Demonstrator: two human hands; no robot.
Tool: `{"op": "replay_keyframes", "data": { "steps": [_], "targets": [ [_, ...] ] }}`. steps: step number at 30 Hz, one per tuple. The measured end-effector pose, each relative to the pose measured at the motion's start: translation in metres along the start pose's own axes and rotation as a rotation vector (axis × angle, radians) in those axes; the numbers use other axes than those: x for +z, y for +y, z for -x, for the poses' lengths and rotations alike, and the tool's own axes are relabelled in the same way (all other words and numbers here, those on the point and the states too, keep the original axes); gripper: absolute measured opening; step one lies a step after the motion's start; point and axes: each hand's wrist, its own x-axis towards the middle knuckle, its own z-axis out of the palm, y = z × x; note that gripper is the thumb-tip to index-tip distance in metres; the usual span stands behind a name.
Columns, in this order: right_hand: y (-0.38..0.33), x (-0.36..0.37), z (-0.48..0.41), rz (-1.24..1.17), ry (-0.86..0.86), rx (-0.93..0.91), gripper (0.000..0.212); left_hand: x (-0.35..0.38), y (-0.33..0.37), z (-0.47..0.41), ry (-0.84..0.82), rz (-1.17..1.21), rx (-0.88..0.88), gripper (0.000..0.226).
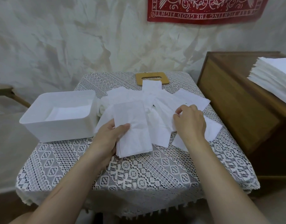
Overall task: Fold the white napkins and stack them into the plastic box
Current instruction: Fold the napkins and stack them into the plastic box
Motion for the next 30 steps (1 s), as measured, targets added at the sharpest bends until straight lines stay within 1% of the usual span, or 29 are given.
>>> {"op": "replay_keyframes", "data": {
  "steps": [3, 6, 9, 11, 13, 15, 19, 22, 23, 25, 27, 30],
  "targets": [
    [-0.001, -0.005, 0.001, -0.055, 0.022, -0.036, 0.015, 0.000, 0.001, 0.000, 0.013, 0.020, 0.002, 0.023],
    [-0.009, -0.023, 0.012, -0.157, 0.027, -0.131, 0.014, -0.001, 0.001, 0.004, 0.018, 0.018, 0.009, 0.024],
    [-0.018, -0.037, 0.039, -0.179, -0.047, -0.244, 0.014, -0.002, 0.003, 0.010, 0.035, 0.029, 0.016, 0.022],
    [-0.021, -0.037, 0.055, -0.163, -0.159, -0.277, 0.015, -0.003, 0.004, 0.014, 0.039, 0.028, 0.020, 0.022],
    [-0.020, -0.032, 0.063, -0.167, -0.280, -0.261, 0.018, -0.004, 0.006, 0.017, 0.042, 0.034, 0.026, 0.024],
    [-0.016, -0.029, 0.064, -0.169, -0.326, -0.237, 0.021, -0.006, 0.007, 0.019, 0.045, 0.039, 0.031, 0.027],
    [-0.010, -0.023, 0.050, -0.134, -0.239, -0.157, 0.019, -0.009, 0.007, 0.019, 0.045, 0.050, 0.041, 0.031],
    [-0.010, -0.018, 0.039, -0.159, -0.251, -0.071, 0.037, -0.010, 0.007, 0.018, 0.033, 0.049, 0.047, 0.031],
    [-0.011, -0.016, 0.036, -0.188, -0.269, -0.048, 0.040, -0.010, 0.006, 0.017, 0.030, 0.045, 0.046, 0.030],
    [-0.013, -0.011, 0.031, -0.264, -0.307, -0.004, 0.036, -0.010, 0.006, 0.017, 0.028, 0.037, 0.041, 0.029],
    [-0.016, -0.009, 0.026, -0.345, -0.324, 0.029, 0.025, -0.009, 0.005, 0.016, 0.032, 0.040, 0.036, 0.028],
    [-0.016, -0.008, 0.023, -0.454, -0.338, 0.003, 0.011, -0.009, 0.006, 0.016, 0.029, 0.049, 0.036, 0.028]
  ]
}}
